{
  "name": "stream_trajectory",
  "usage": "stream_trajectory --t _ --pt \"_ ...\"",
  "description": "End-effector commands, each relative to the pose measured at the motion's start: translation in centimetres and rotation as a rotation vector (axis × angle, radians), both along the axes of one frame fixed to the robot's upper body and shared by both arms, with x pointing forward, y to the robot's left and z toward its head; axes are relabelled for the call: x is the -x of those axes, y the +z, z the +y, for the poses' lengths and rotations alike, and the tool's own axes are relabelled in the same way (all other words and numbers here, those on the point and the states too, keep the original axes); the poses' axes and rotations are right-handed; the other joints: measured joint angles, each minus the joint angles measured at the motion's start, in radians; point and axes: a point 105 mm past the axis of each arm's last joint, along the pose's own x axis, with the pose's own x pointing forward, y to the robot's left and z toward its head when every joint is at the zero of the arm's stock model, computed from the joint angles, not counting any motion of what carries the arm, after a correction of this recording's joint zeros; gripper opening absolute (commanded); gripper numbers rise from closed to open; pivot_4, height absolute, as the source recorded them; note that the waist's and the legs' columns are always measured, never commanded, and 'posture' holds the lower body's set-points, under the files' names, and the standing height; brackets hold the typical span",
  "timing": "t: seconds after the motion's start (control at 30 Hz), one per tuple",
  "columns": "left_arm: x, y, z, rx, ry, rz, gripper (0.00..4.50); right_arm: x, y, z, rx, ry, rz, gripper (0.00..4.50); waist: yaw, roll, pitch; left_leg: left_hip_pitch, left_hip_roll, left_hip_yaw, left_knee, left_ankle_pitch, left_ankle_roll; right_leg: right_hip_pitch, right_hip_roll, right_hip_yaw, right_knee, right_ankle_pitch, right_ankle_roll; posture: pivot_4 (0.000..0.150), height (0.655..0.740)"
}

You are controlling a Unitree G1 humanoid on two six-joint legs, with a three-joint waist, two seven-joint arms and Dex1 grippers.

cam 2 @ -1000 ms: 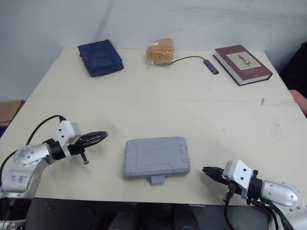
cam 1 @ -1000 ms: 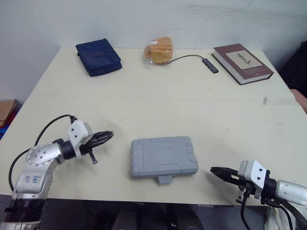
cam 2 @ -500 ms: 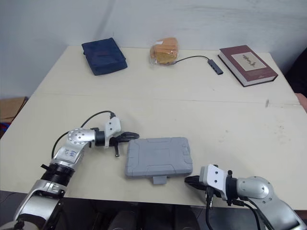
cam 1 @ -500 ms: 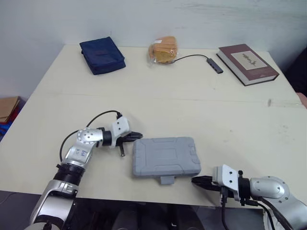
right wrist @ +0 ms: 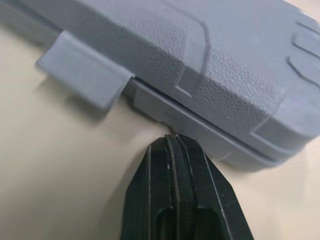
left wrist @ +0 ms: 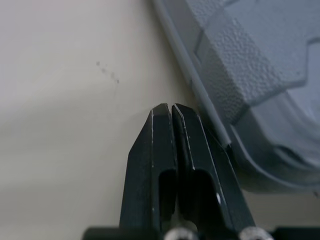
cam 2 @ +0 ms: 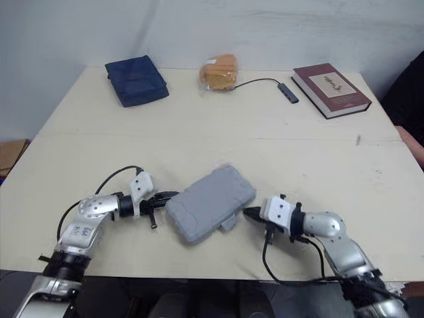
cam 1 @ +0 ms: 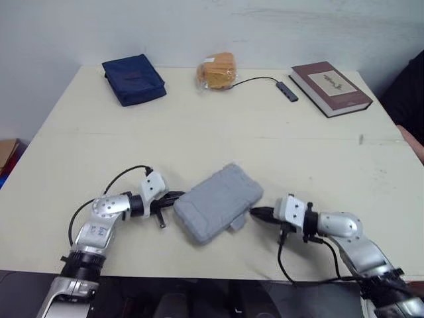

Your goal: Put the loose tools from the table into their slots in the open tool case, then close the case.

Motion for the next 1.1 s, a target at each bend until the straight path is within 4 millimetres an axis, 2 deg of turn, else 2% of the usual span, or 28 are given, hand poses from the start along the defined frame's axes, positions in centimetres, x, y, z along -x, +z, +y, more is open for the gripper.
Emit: stream_trajectory --t 0.03,0.1,0.13,0.2,0.23,0.27,0.33,0.4,0.5,0.57,0.63,0.7,0.8,0.9,1.03,1.1 --pt "0.7 1.2 -0.5 0.04 0.019 -0.042 0.07 -1.4 -0.4 -0.2 0.023 -0.027 0.001 0.0 0.0 0.0 0.0 0.0 0.0 0.0 0.0 0.0 0.0 0.0 0.0 0.0 0.0 0.0 0.0 0.15 0.74" --pt "0.7 0.7 0.0 0.012 0.078 -0.048 0.07 -2.4 0.0 -0.1 0.021 -0.041 -0.014 0.0 0.0 0.0 0.0 -0.001 0.0 0.0 0.0 0.0 0.0 0.0 0.0 -0.001 -0.001 0.0 0.0 0.15 0.74" --pt "0.0 0.3 1.2 -0.05 0.158 -0.063 0.07 -2.7 -0.1 -0.3 0.028 -0.053 -0.012 0.0 0.0 0.0 0.0 -0.001 0.0 -0.001 0.0 0.0 0.0 0.0 0.0 -0.001 -0.001 0.0 0.0 0.15 0.74" --pt "-2.0 1.6 3.8 -0.081 0.335 -0.138 0.07 -2.7 -0.2 -0.7 0.052 -0.057 -0.025 0.0 0.002 0.0 0.0 -0.001 0.0 -0.001 0.0 0.0 0.0 0.0 0.0 -0.001 -0.001 0.0 0.0 0.15 0.74" --pt "-2.4 2.9 4.2 -0.048 0.359 -0.17 0.07 -2.4 -0.2 -1.0 0.055 -0.058 -0.022 0.0 0.002 0.0 0.0 -0.001 0.0 -0.001 0.0 0.0 0.0 0.0 0.0 -0.002 -0.001 0.0 0.0 0.15 0.74" --pt "-2.5 4.2 3.9 -0.004 0.334 -0.196 0.07 -2.1 -0.3 -1.4 0.063 -0.059 -0.025 0.0 0.003 0.0 0.0 -0.001 0.0 -0.001 0.0 0.0 0.0 0.0 0.0 -0.002 0.0 0.0 0.0 0.15 0.74" --pt "-0.1 6.3 0.7 0.073 0.068 -0.175 0.07 -1.5 0.1 -2.3 0.065 -0.073 -0.039 0.0 0.008 0.001 0.0 -0.002 0.0 -0.002 0.0 0.0 0.0 -0.001 0.0 -0.003 -0.001 0.0 0.0 0.15 0.74" --pt "1.5 7.6 -1.1 0.024 -0.123 -0.183 0.07 -0.9 1.1 -3.1 0.022 -0.102 -0.064 0.0 0.015 0.001 0.0 -0.004 -0.001 -0.002 0.0 0.0 -0.001 -0.001 -0.002 -0.003 -0.003 0.0 0.0 0.15 0.74" --pt "1.5 10.0 -3.4 0.078 -0.228 -0.212 0.07 0.0 2.2 -3.6 -0.026 -0.142 -0.084 0.0 0.03 0.002 0.001 -0.006 -0.002 -0.002 0.0 0.001 -0.003 0.0 -0.003 -0.004 -0.006 0.0 0.0 0.15 0.74" --pt "1.7 10.2 -4.3 0.069 -0.281 -0.21 0.07 0.5 2.3 -3.5 -0.033 -0.141 -0.092 0.0 0.026 0.004 0.002 -0.007 -0.002 -0.002 0.001 0.0 -0.003 0.0 -0.002 -0.003 -0.008 0.001 0.001 0.15 0.74" --pt "1.6 9.9 -5.0 0.051 -0.304 -0.201 0.07 1.0 2.3 -3.5 -0.038 -0.143 -0.087 0.0 0.019 0.005 0.003 -0.006 -0.002 -0.001 0.0 0.0 -0.003 0.0 -0.001 -0.002 -0.008 0.001 0.001 0.15 0.74" --pt "0.5 7.2 -7.0 -0.043 -0.348 -0.113 0.07 2.1 3.1 -2.5 -0.073 -0.119 -0.11 0.0 0.023 0.006 0.003 -0.005 -0.001 0.0 -0.001 0.0 -0.002 -0.001 0.001 -0.002 -0.006 0.001 0.001 0.15 0.74" --pt "-0.3 5.7 -9.1 -0.058 -0.373 -0.039 0.07 3.5 3.5 -0.1 -0.1 -0.048 -0.104 0.0 0.025 0.006 0.003 -0.004 -0.002 -0.001 0.0 0.001 -0.001 -0.001 0.002 -0.002 -0.002 0.001 0.001 0.15 0.74" --pt "-0.7 2.5 -9.3 -0.242 -0.38 0.026 0.07 3.6 4.1 0.8 -0.097 -0.036 -0.141 0.0 0.021 0.005 0.004 -0.004 -0.001 0.0 0.001 0.001 -0.001 -0.002 0.004 0.0 -0.001 0.001 0.001 0.15 0.74" --pt "-1.3 1.0 -9.4 -0.315 -0.353 0.042 0.07 3.3 3.6 0.9 -0.058 -0.027 -0.13 0.0 0.026 0.005 0.002 -0.002 -0.002 0.001 0.001 0.0 0.0 0.0 0.003 0.0 -0.002 0.0 0.002 0.15 0.74" --pt "-1.3 0.8 -9.5 -0.296 -0.337 0.062 0.07 3.2 3.3 1.0 -0.047 -0.024 -0.122 0.0 0.026 0.005 0.002 -0.002 -0.002 0.0 0.001 0.0 0.0 0.001 0.003 0.0 -0.002 0.0 0.001 0.15 0.74"
